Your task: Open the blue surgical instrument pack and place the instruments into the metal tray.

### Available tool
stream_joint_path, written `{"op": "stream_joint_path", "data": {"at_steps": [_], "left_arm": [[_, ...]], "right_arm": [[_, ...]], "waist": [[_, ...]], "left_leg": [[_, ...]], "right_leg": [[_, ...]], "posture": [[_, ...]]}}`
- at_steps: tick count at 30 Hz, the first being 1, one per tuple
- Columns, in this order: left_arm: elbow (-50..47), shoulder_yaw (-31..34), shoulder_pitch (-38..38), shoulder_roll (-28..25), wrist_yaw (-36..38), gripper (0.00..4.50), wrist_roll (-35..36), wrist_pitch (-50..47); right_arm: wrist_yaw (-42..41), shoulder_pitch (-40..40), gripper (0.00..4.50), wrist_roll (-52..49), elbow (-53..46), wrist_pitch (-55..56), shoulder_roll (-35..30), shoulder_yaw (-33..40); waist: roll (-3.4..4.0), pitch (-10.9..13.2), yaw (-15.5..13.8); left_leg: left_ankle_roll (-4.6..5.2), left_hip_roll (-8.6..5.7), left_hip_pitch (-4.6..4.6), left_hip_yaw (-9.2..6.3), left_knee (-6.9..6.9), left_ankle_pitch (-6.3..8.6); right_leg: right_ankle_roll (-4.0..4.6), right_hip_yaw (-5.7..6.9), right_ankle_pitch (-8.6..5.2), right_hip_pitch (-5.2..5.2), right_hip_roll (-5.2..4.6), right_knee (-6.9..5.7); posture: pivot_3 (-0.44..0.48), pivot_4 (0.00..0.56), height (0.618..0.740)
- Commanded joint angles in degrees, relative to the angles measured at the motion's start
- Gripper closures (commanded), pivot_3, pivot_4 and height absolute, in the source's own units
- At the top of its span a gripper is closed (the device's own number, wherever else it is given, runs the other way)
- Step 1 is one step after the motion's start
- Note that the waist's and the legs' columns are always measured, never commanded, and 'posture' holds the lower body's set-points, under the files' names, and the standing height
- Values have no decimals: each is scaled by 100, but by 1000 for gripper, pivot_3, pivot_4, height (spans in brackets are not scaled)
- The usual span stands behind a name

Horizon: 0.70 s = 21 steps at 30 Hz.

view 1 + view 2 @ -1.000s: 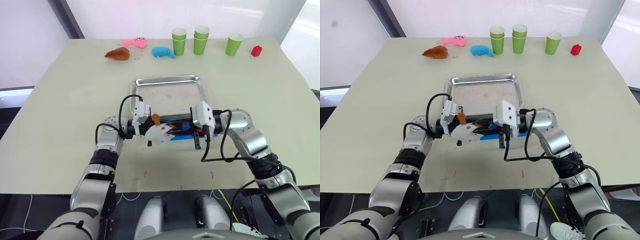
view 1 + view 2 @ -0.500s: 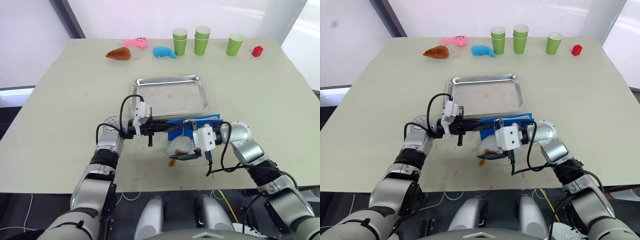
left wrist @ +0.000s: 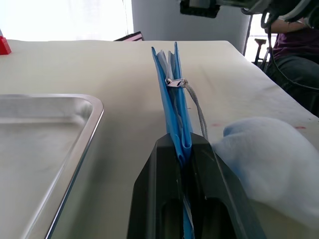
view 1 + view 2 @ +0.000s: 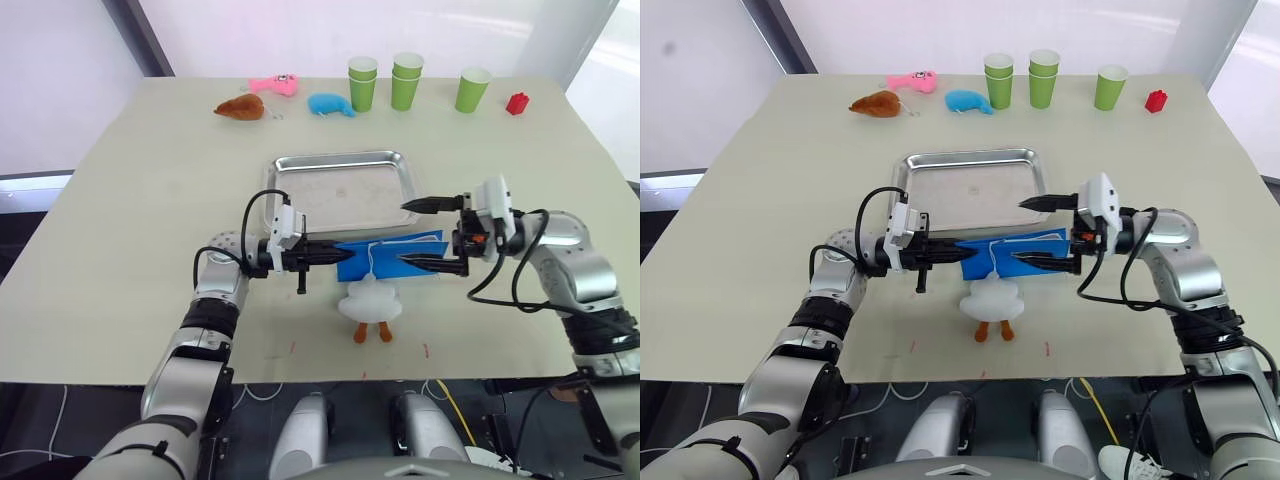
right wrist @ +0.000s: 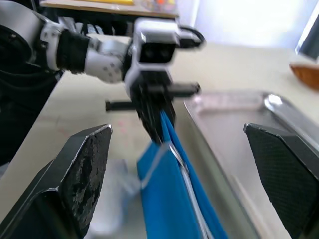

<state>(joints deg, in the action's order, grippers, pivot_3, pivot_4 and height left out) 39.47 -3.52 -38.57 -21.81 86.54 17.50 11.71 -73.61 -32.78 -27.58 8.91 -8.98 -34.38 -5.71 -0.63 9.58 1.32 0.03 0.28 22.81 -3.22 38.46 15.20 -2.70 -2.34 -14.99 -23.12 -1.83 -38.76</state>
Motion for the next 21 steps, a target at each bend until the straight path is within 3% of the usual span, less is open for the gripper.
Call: {"op": "stream_joint_path", "data": {"at_steps": [1, 10, 12, 14, 15, 16, 17, 18, 19, 20, 21], "left_arm": [[8, -203, 30, 32, 67, 4500, -210, 45], [-34, -237, -1, 51, 91, 4500, -193, 61], [-42, -239, 5, 61, 93, 4500, -188, 66], [-35, -239, 9, 66, 95, 4500, -186, 74], [-32, -238, 11, 66, 98, 4500, -185, 77], [-28, -237, 13, 64, 101, 4500, -185, 79], [-24, -238, 17, 62, 105, 4500, -188, 84], [-21, -237, 20, 59, 109, 4500, -191, 88], [-20, -237, 24, 57, 111, 4500, -193, 90], [-26, -238, 31, 53, 113, 4500, -194, 89], [-38, -241, 45, 49, 112, 4500, -197, 89]], "right_arm": [[-206, -201, 51, 187, 462, 134, 19, 50], [-608, -370, 51, 676, 1517, 627, 195, -40], [-613, -403, 284, 691, 1599, 657, 255, -5], [-660, -438, 1103, 699, 1663, 655, 289, 12], [-682, -451, 1252, 705, 1684, 656, 297, 20], [-703, -464, 1909, 709, 1700, 653, 305, 29], [-721, -473, 1909, 696, 1710, 635, 310, 44], [-733, -479, 2538, 686, 1714, 620, 315, 53], [-753, -480, 2858, 688, 1726, 618, 311, 59], [-777, -476, 2858, 693, 1745, 630, 306, 63], [-806, -472, 3570, 692, 1760, 633, 304, 70]], "waist": [[0, 0, -3], [0, 0, -37], [0, 0, -37], [0, 0, -43], [0, 0, -45], [0, 0, -46], [0, 0, -49], [0, 0, -49], [0, 0, -49], [0, 0, -48], [0, 0, -47]], "left_leg": [[0, 0, 0, 6, 0, 0], [0, 0, 0, 28, 2, 0], [0, 1, 0, 27, 2, 0], [0, 1, 0, 27, 2, 0], [0, 1, 0, 26, 2, 0], [0, 1, 0, 26, 2, 0], [0, 1, 0, 26, 2, 0], [0, 1, 1, 26, 2, 0], [0, 1, 1, 27, 2, 0], [0, 1, 1, 27, 2, 0], [0, 1, 0, 27, 2, 0]], "right_leg": [[0, 0, 0, 0, 0, 0], [0, -4, 0, 0, -1, 0], [0, -3, 0, 0, -1, 0], [0, -3, 0, 0, -1, 0], [0, -3, 0, 0, -1, -1], [0, -3, 0, 0, -2, 0], [0, -3, 0, 0, -2, 0], [0, -3, 0, 0, -2, 0], [0, -3, 0, 0, -2, 0], [0, -3, 0, 0, -2, 0], [0, -3, 0, 0, -2, 0]], "posture": [[0, 150, 740], [0, 150, 740], [0, 150, 740], [0, 150, 740], [0, 150, 740], [0, 150, 740], [0, 150, 740], [0, 150, 740], [0, 150, 740], [0, 150, 740], [0, 150, 740]]}}
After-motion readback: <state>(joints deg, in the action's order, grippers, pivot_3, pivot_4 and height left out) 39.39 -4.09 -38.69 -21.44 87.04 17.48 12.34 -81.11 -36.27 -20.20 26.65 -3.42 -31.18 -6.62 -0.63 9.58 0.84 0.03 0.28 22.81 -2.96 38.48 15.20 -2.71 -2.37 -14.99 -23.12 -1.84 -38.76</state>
